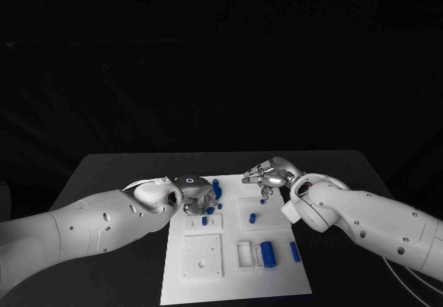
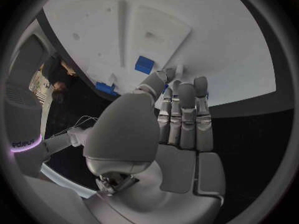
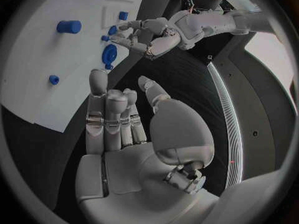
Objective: Assemble the parts on the task board
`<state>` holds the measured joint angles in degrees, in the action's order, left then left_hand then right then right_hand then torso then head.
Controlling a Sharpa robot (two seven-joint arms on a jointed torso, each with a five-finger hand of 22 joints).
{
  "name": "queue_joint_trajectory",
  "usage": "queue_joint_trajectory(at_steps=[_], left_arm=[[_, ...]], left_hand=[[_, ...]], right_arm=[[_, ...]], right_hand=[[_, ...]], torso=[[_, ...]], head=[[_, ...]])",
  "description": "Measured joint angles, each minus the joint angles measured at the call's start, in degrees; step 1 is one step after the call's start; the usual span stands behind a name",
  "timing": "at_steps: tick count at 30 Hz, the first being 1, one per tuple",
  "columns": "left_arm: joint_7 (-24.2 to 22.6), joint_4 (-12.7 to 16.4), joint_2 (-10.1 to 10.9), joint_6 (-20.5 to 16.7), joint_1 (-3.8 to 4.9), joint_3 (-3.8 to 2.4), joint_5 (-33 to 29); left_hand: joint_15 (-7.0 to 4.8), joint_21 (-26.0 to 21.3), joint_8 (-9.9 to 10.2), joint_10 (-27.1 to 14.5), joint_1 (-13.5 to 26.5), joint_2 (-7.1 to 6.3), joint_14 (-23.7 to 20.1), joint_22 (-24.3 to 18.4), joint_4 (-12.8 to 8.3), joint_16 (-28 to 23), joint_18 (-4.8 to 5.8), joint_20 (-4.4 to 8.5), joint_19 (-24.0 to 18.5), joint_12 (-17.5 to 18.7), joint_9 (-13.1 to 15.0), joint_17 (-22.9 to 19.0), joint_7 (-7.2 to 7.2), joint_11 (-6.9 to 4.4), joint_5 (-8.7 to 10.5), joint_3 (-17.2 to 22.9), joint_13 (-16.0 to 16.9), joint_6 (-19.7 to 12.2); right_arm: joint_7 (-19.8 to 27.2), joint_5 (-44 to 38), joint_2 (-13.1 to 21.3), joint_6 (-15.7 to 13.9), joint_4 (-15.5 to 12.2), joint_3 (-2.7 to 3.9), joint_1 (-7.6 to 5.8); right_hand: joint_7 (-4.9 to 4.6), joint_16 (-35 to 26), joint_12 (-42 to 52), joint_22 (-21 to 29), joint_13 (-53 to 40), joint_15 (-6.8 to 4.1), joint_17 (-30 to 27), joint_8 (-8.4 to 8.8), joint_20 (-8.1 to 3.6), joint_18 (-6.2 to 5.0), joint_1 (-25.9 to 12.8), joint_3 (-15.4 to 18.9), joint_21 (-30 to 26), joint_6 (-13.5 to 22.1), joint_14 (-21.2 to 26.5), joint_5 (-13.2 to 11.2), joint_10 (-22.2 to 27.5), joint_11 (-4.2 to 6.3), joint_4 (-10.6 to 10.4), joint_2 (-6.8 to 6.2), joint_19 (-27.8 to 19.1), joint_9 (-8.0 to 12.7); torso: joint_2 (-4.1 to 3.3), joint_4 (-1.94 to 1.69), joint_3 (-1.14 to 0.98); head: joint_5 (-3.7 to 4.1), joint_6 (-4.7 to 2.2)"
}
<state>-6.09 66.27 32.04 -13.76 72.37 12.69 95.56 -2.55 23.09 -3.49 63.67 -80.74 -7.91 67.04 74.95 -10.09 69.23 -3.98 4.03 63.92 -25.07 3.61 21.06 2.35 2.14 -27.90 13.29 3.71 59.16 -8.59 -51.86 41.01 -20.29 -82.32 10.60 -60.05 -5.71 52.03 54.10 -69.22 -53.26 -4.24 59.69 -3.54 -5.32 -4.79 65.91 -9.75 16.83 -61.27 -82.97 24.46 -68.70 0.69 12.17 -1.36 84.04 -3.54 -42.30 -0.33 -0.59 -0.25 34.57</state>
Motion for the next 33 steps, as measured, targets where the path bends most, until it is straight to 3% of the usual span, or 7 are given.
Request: queue_joint_trajectory(at_steps=[4,15,17,20,23,27,33], left_arm=[[0.2,-0.3,-0.1,0.8,0.0,0.01,0.2],[0.3,-0.6,-0.7,2.2,0.01,0.05,0.7],[0.3,-0.6,-0.7,2.4,0.02,0.05,0.7],[0.3,-0.6,-0.8,2.6,0.05,0.05,0.7],[0.3,-0.7,-0.9,2.6,0.11,0.01,0.8],[0.5,-0.9,-1.0,2.5,0.14,-0.01,0.9],[0.5,-0.9,-1.1,2.5,0.13,0.0,0.9]], left_hand=[[0.0,2.8,0.0,0.0,1.0,1.04,-0.4,0.0,-1.5,0.2,0.01,-0.19,-1.5,0.0,0.0,0.0,0.31,0.0,0.0,0.4,0.0,0.3],[0.0,3.2,0.0,0.0,1.1,1.1,-0.4,0.0,-1.9,0.3,0.0,-0.24,-1.6,0.0,0.0,0.0,-0.13,0.0,0.02,0.2,0.0,-0.1],[0.0,3.2,0.0,0.0,1.1,1.1,-0.4,0.0,-2.0,0.4,0.0,-0.24,-1.6,0.0,0.0,0.0,-0.21,0.0,0.56,0.1,0.0,-0.2],[0.0,2.6,0.0,0.0,1.1,1.08,-0.4,0.0,-1.3,0.4,0.0,-0.24,-1.6,-0.3,0.0,0.1,-0.54,0.0,4.28,-0.9,0.0,-0.5],[0.0,1.1,0.0,-0.2,1.1,1.09,-0.4,0.0,-0.5,0.4,0.0,-0.36,-1.0,-0.6,0.0,0.0,-1.11,-0.2,5.86,-1.9,0.0,-1.1],[0.0,-1.3,0.0,-0.4,0.9,0.9,-0.4,0.0,0.7,0.7,0.0,-0.34,0.0,-0.9,0.0,0.0,-1.13,0.01,6.67,-2.6,0.0,-1.1],[0.0,-1.7,0.0,-0.4,0.4,0.64,-0.4,0.0,0.8,0.7,0.0,-0.34,0.4,-1.0,0.0,0.0,-1.14,0.01,6.97,-2.6,0.0,-1.1]], right_arm=[[0.0,0.0,0.0,0.0,0.0,0.0,0.02],[0.0,0.0,0.0,0.0,0.0,0.0,0.03],[0.0,0.0,0.0,0.0,0.0,0.0,0.04],[0.0,0.0,0.0,0.0,0.0,0.0,0.04],[0.0,0.0,0.0,0.0,0.0,0.0,0.04],[0.0,0.0,0.0,0.0,0.0,0.0,0.04],[0.0,0.0,0.0,0.0,0.0,0.0,0.04]], right_hand=[[0.0,0.0,0.0,0.0,0.0,0.0,0.0,0.0,0.0,0.0,0.0,0.0,0.0,0.0,0.0,0.0,0.0,0.0,0.0,0.0,0.0,0.0],[0.0,0.0,0.0,0.0,0.0,0.0,0.0,0.0,0.0,0.01,0.0,0.0,0.0,0.0,0.0,0.0,0.0,0.0,0.0,0.0,0.0,0.0],[0.0,0.0,0.0,0.0,0.0,0.0,0.0,0.0,0.0,0.01,0.0,0.0,0.0,0.0,0.0,0.0,0.0,0.0,0.0,0.0,0.0,0.0],[0.0,0.0,0.0,0.0,0.0,0.0,0.0,0.0,0.0,0.0,0.0,0.0,0.0,0.0,0.0,0.0,0.0,0.0,0.0,0.0,0.0,0.0],[0.0,0.0,0.0,0.0,0.0,0.0,0.0,0.0,0.0,0.01,0.0,0.0,0.0,0.0,0.0,0.0,0.0,0.0,0.0,0.0,0.0,0.0],[0.0,0.0,0.0,0.0,0.0,0.0,0.0,0.0,0.0,0.0,0.0,0.0,0.0,0.0,0.0,0.0,0.0,0.0,0.0,0.0,0.0,0.0],[0.0,0.0,0.0,0.0,0.0,0.0,0.0,0.0,0.0,0.01,0.0,0.0,0.0,0.0,0.0,0.0,0.0,0.0,0.0,0.0,0.0,0.0]], torso=[[-0.01,0.0,0.0],[-0.01,0.02,0.0],[-0.01,0.02,0.0],[0.0,0.01,0.0],[0.0,0.01,0.0],[-0.01,0.01,-0.01],[-0.02,0.02,-0.01]], head=[[0.0,0.02],[0.11,0.12],[0.16,0.14],[0.24,0.15],[0.32,0.15],[0.36,0.13],[0.42,0.16]])
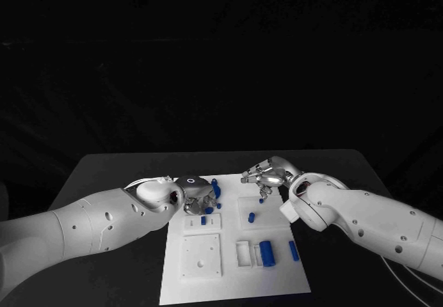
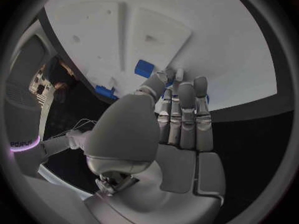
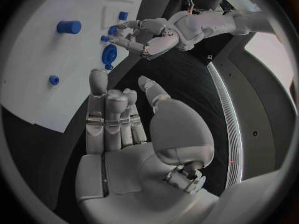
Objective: Assemble the parts on the task board
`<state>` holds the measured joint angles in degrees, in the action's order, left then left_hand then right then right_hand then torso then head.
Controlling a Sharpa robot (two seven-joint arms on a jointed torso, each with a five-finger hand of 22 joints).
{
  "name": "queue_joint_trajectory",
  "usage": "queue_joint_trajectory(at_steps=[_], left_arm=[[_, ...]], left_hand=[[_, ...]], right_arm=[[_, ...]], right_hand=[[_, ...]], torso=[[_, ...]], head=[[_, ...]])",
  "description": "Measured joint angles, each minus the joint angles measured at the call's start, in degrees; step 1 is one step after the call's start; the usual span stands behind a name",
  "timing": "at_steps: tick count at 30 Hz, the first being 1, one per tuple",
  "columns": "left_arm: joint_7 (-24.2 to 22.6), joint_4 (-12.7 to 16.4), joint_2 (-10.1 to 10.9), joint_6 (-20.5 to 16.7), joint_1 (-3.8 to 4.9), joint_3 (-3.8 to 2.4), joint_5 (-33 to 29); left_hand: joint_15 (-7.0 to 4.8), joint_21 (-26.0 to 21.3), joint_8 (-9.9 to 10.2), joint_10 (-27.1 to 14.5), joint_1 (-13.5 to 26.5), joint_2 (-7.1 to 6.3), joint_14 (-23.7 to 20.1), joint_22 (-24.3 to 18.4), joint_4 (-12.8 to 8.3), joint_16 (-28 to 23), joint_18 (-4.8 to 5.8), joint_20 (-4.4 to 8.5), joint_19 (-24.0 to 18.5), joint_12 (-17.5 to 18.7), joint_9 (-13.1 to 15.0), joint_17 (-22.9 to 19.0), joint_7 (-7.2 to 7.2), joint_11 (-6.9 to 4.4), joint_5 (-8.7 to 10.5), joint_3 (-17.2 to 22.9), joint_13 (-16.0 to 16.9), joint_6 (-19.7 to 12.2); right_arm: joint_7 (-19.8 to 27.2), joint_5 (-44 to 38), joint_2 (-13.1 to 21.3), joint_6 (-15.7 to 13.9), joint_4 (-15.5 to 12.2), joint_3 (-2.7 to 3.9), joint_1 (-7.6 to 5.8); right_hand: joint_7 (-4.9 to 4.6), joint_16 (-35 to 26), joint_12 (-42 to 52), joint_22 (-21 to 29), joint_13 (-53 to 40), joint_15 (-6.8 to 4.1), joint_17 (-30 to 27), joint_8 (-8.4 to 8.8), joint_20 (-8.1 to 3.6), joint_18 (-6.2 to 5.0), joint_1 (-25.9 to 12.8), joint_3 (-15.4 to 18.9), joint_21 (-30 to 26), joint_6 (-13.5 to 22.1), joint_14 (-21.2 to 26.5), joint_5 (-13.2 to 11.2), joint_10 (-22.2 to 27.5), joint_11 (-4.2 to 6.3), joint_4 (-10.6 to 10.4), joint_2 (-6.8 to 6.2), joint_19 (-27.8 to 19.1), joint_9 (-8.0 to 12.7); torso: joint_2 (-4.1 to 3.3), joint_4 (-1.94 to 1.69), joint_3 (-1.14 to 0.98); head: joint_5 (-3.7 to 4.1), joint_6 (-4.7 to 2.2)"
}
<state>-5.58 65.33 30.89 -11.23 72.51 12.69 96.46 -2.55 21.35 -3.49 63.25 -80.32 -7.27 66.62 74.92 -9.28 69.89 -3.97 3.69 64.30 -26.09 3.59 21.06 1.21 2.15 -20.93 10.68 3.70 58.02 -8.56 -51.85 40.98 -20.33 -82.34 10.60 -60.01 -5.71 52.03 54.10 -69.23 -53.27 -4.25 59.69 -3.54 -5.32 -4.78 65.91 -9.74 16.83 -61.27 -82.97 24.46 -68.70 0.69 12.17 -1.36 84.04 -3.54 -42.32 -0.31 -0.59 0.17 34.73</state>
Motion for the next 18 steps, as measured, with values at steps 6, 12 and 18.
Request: queue_joint_trajectory(at_steps=[6,12,18], left_arm=[[0.0,0.0,-0.1,0.3,-0.04,0.03,0.0],[0.0,0.0,-0.2,1.0,0.03,0.02,0.2],[-0.1,0.0,-0.4,1.9,0.14,0.02,0.5]], left_hand=[[0.21,0.0,0.0,0.0,-1.4,0.74,-0.2,0.0,0.1,0.0,0.0,0.0,0.0,0.0,0.0,0.0,-0.72,0.0,0.97,-0.1,0.0,0.8],[0.21,1.2,0.0,-1.0,-1.7,1.1,-0.6,0.0,-0.2,0.4,-0.01,0.01,-0.4,-0.7,0.0,0.0,-0.39,0.21,1.48,-0.3,0.0,1.9],[0.41,2.8,0.0,-1.8,-1.9,1.33,-1.2,0.0,-1.3,0.9,-0.01,-0.2,-1.5,-1.3,0.0,0.0,-0.6,0.49,1.47,0.1,0.0,2.5]], right_arm=[[0.0,0.0,0.0,0.0,0.0,0.0,0.0],[0.0,0.0,0.0,0.0,0.0,-0.01,0.0],[0.0,0.0,0.0,0.0,-0.1,-0.01,0.0]], right_hand=[[0.0,0.0,0.0,0.0,0.0,0.0,0.0,0.0,0.0,0.0,0.0,0.0,0.0,0.0,0.0,0.0,0.0,0.0,-0.3,0.0,0.0,0.0],[0.0,0.0,0.0,0.0,0.0,0.0,0.0,0.0,0.0,0.0,0.0,0.0,0.0,0.0,0.0,0.0,0.0,0.0,-0.3,0.0,0.0,0.0],[0.0,0.0,0.0,0.0,0.0,0.0,0.0,0.0,0.0,0.0,0.0,0.0,0.0,0.0,0.0,0.0,0.0,0.0,-0.3,0.0,0.0,0.0]], torso=[[0.0,-0.02,0.0],[0.0,-0.02,0.02],[0.0,-0.02,0.02]], head=[[0.08,0.14],[0.14,0.2],[0.14,0.32]])
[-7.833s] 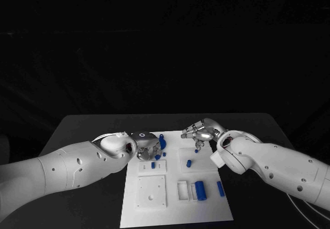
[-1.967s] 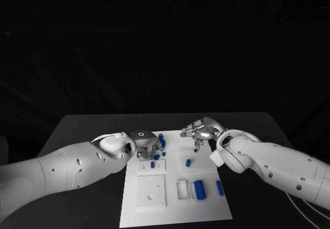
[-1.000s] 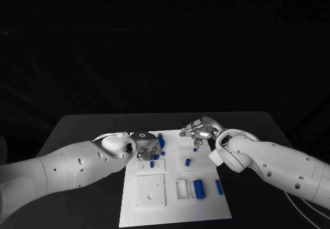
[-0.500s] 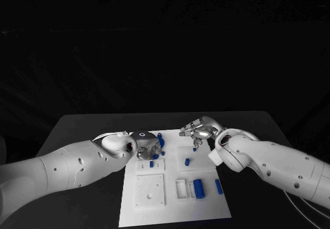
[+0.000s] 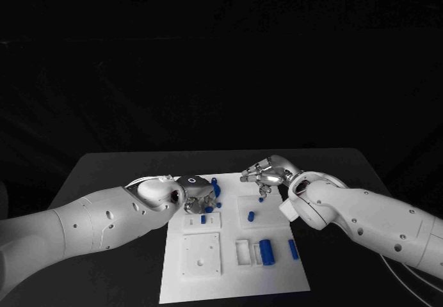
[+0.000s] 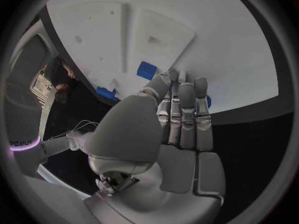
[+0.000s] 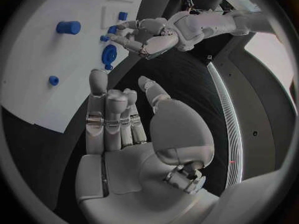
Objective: Assemble the parts on the task board
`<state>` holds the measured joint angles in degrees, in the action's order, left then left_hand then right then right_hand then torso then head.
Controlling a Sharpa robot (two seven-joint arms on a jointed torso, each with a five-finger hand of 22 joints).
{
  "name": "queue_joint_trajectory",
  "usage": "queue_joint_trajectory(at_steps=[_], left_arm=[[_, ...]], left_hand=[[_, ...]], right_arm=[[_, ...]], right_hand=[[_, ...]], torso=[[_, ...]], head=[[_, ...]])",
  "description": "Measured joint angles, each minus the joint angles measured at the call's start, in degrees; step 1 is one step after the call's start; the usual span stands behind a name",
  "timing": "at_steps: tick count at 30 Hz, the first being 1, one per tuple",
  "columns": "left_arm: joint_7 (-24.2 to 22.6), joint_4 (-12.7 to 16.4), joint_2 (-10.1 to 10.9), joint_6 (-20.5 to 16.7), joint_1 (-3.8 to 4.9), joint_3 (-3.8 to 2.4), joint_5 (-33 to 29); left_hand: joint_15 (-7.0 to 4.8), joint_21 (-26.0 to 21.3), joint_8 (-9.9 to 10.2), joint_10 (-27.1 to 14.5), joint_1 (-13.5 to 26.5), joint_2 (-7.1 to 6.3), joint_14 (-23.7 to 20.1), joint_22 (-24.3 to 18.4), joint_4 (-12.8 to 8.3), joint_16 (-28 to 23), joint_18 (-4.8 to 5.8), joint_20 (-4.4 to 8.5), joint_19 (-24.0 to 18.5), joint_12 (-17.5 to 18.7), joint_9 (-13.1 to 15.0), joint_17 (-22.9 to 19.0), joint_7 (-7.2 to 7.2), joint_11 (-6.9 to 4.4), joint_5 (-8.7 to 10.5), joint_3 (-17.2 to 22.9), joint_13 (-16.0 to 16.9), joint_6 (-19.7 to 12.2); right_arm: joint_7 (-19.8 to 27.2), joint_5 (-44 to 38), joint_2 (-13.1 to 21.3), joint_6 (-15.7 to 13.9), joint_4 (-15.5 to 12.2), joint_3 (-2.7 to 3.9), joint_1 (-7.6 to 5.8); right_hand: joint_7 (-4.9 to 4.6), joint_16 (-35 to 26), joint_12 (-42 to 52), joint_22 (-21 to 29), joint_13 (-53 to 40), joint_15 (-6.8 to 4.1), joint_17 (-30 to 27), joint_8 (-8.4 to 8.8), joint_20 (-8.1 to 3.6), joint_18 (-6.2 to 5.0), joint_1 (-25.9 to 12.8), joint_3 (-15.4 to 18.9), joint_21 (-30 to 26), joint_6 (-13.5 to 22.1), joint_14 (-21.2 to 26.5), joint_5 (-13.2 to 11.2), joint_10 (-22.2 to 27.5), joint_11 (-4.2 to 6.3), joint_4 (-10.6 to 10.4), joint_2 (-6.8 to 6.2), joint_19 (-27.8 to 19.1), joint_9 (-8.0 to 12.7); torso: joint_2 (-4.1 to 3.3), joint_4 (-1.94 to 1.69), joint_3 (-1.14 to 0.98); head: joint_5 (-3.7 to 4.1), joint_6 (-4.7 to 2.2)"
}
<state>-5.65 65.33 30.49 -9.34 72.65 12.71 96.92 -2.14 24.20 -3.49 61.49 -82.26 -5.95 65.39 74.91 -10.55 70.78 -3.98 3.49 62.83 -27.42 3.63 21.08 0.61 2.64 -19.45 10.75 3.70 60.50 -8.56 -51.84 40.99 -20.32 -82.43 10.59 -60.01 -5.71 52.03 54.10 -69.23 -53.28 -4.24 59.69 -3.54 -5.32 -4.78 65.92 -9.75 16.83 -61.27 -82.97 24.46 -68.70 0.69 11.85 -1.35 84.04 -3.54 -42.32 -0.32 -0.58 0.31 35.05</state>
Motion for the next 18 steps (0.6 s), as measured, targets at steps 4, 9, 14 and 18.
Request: queue_joint_trajectory(at_steps=[4,9,14,18], left_arm=[[0.0,0.0,-0.2,0.5,0.06,0.0,0.2],[0.0,-0.1,-0.3,0.9,0.12,0.0,0.4],[0.0,-0.4,-0.6,1.2,0.22,-0.03,0.8],[0.1,-0.7,-0.8,1.4,0.34,-0.06,1.5]], left_hand=[[-0.07,1.5,0.0,-0.2,-0.3,0.3,-0.3,0.0,-0.8,0.2,0.0,-0.01,-1.0,-0.5,0.0,0.0,0.0,-0.18,-0.01,0.3,0.0,0.0],[0.01,2.1,0.0,-0.4,-0.3,0.3,-0.4,0.0,-1.1,0.2,0.0,0.1,-1.1,-0.5,0.0,0.0,0.0,0.02,-0.03,0.1,0.0,0.0],[0.01,2.1,0.0,-0.6,-0.3,0.3,-0.4,0.0,-1.3,0.6,0.0,0.1,-1.1,-0.9,0.0,0.0,-0.22,-0.18,1.71,-0.2,0.0,-0.2],[0.02,1.0,0.0,-1.2,-0.3,0.29,-0.4,0.0,-0.5,0.9,0.01,-0.11,-0.9,-1.8,0.0,0.0,-0.22,-0.34,3.51,-2.2,0.1,-0.2]], right_arm=[[0.0,0.0,0.0,0.0,0.0,0.0,0.0],[0.0,0.0,0.0,0.0,0.0,0.0,0.0],[0.0,0.0,0.0,0.0,0.0,0.0,0.0],[0.0,0.0,0.0,0.0,0.0,0.0,0.0]], right_hand=[[0.0,0.0,0.0,0.0,0.0,0.0,0.0,0.0,0.0,0.0,0.0,0.0,0.0,0.0,0.0,0.0,0.0,0.0,0.0,0.0,0.0,0.0],[0.0,0.0,0.0,0.0,0.0,0.0,0.0,0.0,0.0,0.0,0.0,0.0,0.0,0.0,0.0,0.0,0.0,0.0,0.0,0.0,0.0,0.0],[0.0,0.0,0.0,0.0,0.0,0.0,0.0,0.0,0.0,0.0,0.0,0.0,0.0,0.0,0.0,0.0,0.0,0.0,0.0,0.0,0.0,0.0],[0.0,0.0,0.0,0.0,0.0,0.0,0.0,0.0,0.0,0.0,0.0,0.0,0.0,0.0,0.0,0.0,0.0,0.0,0.0,0.0,0.0,0.0]], torso=[[0.0,0.01,0.0],[0.0,0.01,-0.01],[0.01,0.01,-0.01],[0.02,0.0,-0.01]], head=[[0.12,0.05],[0.19,0.1],[0.25,0.2],[0.25,0.26]])
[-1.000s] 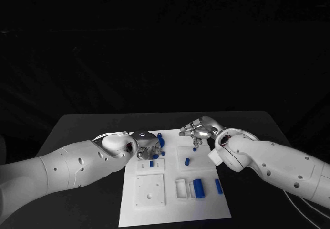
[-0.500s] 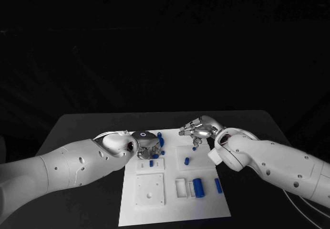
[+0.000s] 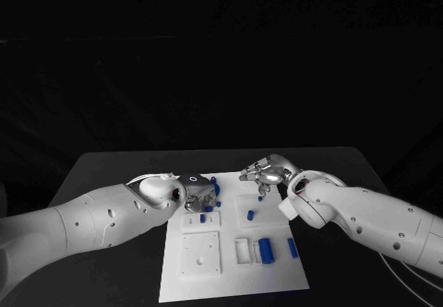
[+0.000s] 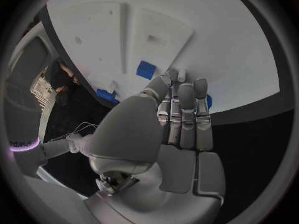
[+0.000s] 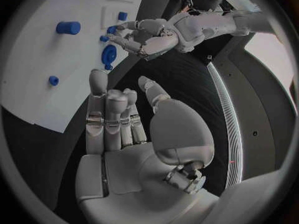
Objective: Assemble the parts on the task board
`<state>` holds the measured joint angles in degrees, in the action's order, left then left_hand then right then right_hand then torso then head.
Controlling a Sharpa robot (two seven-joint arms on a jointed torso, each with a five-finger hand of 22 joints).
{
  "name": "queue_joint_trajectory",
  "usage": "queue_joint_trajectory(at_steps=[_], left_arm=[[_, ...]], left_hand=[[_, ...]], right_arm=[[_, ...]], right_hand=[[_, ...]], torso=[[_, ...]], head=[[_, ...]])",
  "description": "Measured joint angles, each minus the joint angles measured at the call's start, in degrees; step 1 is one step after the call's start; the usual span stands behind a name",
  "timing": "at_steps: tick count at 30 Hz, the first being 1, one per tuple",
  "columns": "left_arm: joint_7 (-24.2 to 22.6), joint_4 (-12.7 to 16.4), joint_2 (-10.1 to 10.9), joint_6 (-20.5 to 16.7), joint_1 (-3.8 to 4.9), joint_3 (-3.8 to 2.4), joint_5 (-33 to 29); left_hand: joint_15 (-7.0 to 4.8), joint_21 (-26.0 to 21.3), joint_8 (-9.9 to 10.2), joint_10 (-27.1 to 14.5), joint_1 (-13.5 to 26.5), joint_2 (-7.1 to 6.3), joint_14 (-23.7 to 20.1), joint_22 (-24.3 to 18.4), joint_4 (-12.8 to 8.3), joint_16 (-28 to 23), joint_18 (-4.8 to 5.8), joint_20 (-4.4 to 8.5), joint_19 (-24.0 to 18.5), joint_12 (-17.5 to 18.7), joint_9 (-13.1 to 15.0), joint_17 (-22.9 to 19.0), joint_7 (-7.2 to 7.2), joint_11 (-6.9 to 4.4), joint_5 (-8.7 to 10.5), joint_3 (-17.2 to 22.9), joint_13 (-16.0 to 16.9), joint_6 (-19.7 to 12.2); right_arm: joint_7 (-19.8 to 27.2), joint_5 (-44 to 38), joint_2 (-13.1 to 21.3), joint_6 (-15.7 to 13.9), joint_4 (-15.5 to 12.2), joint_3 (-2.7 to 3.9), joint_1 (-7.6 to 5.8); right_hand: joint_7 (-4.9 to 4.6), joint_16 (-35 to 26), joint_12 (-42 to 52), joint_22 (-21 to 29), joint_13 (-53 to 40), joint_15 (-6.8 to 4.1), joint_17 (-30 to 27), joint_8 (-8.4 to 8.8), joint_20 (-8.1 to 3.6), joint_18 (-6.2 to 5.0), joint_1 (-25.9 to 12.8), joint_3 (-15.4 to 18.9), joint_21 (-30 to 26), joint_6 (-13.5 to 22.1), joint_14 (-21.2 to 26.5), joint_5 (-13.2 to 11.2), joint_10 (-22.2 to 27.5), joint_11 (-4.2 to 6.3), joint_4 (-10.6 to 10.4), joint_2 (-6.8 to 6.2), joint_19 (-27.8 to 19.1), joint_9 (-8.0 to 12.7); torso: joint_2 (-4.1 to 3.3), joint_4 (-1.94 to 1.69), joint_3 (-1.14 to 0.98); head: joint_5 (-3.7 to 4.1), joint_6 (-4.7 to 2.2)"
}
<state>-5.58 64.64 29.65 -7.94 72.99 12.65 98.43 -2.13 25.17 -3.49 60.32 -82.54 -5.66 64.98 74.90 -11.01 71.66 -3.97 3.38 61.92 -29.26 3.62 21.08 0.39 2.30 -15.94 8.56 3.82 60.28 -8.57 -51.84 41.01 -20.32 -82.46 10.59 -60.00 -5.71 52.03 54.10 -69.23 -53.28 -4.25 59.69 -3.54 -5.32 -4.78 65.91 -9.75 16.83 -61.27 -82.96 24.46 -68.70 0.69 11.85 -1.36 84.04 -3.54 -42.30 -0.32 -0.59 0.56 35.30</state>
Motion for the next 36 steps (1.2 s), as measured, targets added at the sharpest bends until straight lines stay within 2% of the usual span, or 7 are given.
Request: queue_joint_trajectory(at_steps=[6,8,14,18,30,32,36], left_arm=[[0.4,-0.4,-0.3,0.0,0.19,-0.09,1.0],[0.5,-0.5,-0.3,0.0,0.22,-0.1,1.3],[0.8,-0.8,-0.4,-0.2,0.26,-0.12,1.9],[0.8,-0.9,-0.4,-0.3,0.28,-0.13,2.0],[0.7,-0.9,-0.1,-0.4,0.21,-0.07,2.1],[0.7,-0.8,0.0,-0.6,0.18,-0.06,2.0],[0.8,-0.7,0.4,-1.0,0.08,-0.05,1.9]], left_hand=[[0.0,-4.0,0.0,-1.1,0.0,0.01,0.0,-0.7,2.3,0.0,0.0,-0.13,2.0,-2.4,0.0,-0.2,0.32,-0.03,2.77,-4.8,0.0,0.3],[0.0,-5.1,0.0,-1.2,0.0,0.01,0.0,-0.7,3.0,0.2,0.64,-0.09,2.6,-2.9,0.0,-0.3,0.61,-0.2,3.73,-5.4,0.0,0.6],[-0.22,-7.5,0.0,-1.3,0.2,0.58,0.2,-0.3,4.9,0.4,0.64,0.02,3.9,-3.7,0.0,-0.3,1.32,-0.23,4.69,-7.3,0.0,1.7],[-0.22,-8.9,0.0,-1.3,0.2,0.59,0.2,0.0,5.6,0.4,0.62,0.1,4.4,-4.2,0.0,-0.4,1.67,-0.23,4.7,-8.0,0.0,2.1],[-0.22,-10.4,0.0,-1.1,0.4,2.5,0.2,0.0,6.2,0.4,0.6,0.2,5.4,-4.2,0.0,-0.4,1.87,-0.36,4.26,-8.1,0.0,3.1],[-0.22,-10.4,0.0,-0.9,0.1,3.25,0.2,0.0,6.4,0.4,0.59,0.2,5.4,-4.2,0.0,-0.4,2.29,-0.55,3.5,-7.7,0.0,2.9],[-0.39,-10.4,0.0,-0.7,-0.1,3.53,0.4,0.0,5.8,0.4,0.59,0.4,5.6,-3.5,0.0,-0.5,2.29,-0.76,2.02,-6.6,0.0,2.9]], right_arm=[[0.0,0.0,0.0,0.0,0.0,0.02,0.0],[0.0,0.0,0.0,0.0,0.0,0.02,0.0],[0.0,0.0,0.0,0.0,0.0,0.0,0.0],[0.0,0.0,0.0,0.0,0.0,-0.01,0.0],[0.0,0.0,0.0,0.0,0.0,0.0,0.0],[0.1,0.0,-0.1,0.0,0.0,0.01,0.0],[0.1,-0.2,-0.2,0.1,0.1,0.01,0.0]], right_hand=[[0.0,0.0,0.0,0.0,0.0,0.0,0.0,0.0,0.0,0.0,0.0,0.0,0.0,0.0,0.0,0.0,0.0,0.0,0.0,0.0,0.0,0.0],[0.0,0.0,0.0,0.0,0.0,0.0,0.0,0.0,0.0,0.0,0.0,0.0,0.0,0.0,0.0,0.0,0.0,0.0,0.0,0.0,0.0,0.0],[0.0,0.0,0.0,0.0,0.0,0.0,0.0,0.0,0.0,0.0,0.0,0.0,0.0,0.0,0.0,0.0,0.0,0.0,0.0,0.0,0.0,0.0],[0.0,0.0,0.0,0.0,0.0,0.0,0.0,0.0,0.0,0.0,0.0,0.0,0.0,0.0,0.0,0.0,0.0,0.0,0.0,0.0,0.0,0.0],[0.0,0.0,0.0,0.0,0.0,0.0,-0.1,0.0,0.0,0.0,0.0,0.0,0.0,0.0,0.0,0.0,0.0,0.0,0.0,0.0,0.0,0.0],[0.0,0.0,0.0,0.0,0.0,0.0,-0.1,0.0,0.0,0.0,0.3,0.0,0.0,0.0,0.0,0.0,0.0,0.0,0.0,-0.29,0.0,0.0],[0.0,0.0,0.0,0.0,0.0,0.0,-0.1,0.0,0.0,0.0,0.5,-0.7,0.0,0.0,0.0,0.0,0.0,0.0,0.9,-0.54,0.0,0.0]], torso=[[0.01,0.01,0.01],[0.01,0.01,0.01],[0.02,0.01,0.02],[0.02,0.01,0.02],[0.04,-0.04,0.07],[0.05,-0.05,0.07],[0.05,-0.06,0.1]], head=[[0.05,0.07],[0.05,0.07],[0.1,0.07],[0.1,0.05],[-0.09,-0.18],[-0.2,-0.29],[-0.44,-0.4]])
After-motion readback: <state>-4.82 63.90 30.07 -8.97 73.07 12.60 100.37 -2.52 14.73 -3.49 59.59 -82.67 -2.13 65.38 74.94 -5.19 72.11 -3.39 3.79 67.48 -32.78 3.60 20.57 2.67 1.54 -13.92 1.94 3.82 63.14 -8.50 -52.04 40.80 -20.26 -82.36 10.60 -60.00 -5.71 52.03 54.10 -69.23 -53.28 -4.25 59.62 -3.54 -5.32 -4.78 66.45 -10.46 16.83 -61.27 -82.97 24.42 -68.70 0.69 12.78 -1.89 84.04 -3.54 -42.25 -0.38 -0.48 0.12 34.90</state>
